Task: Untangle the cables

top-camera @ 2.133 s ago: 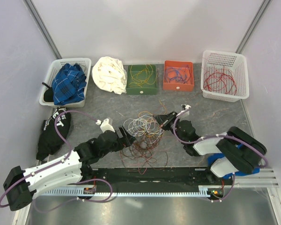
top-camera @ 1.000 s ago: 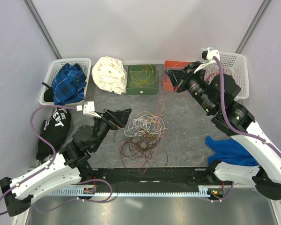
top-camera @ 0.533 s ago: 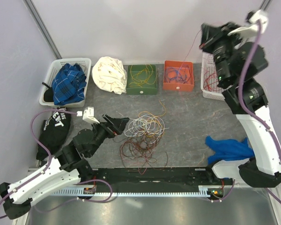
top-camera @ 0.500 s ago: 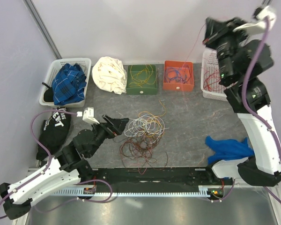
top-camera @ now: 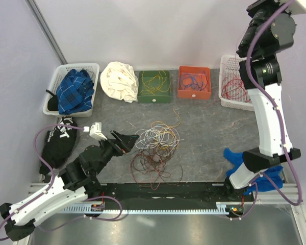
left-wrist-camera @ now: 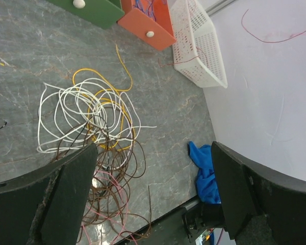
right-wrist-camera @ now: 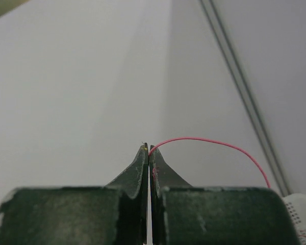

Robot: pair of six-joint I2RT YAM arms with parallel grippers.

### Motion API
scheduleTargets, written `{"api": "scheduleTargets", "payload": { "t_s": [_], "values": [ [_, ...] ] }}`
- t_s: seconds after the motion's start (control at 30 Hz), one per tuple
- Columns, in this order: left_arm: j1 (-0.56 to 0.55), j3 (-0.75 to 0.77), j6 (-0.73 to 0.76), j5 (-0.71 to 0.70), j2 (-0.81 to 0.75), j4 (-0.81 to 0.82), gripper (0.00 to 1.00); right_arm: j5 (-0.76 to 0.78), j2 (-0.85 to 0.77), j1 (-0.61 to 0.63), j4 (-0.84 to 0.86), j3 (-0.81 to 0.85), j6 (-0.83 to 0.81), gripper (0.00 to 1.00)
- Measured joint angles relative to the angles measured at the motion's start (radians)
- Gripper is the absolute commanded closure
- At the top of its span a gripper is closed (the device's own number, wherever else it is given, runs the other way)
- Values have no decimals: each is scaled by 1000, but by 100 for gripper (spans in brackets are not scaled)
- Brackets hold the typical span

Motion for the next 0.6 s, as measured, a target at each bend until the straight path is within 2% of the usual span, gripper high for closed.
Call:
{"api": "scheduleTargets", "payload": {
  "t_s": [0.13,0.33,0.6],
  "values": [
    [0,-27,-22,21,3,-10,0,40,84,-118,15,2,8,100],
    [0,-63,-45,51,30,-15,0,42,201,-336,-39,15,109,100],
    [0,-121,-79,54,37,-18,0,-4,271,-483,-65,-54,195,100]
  ]
}}
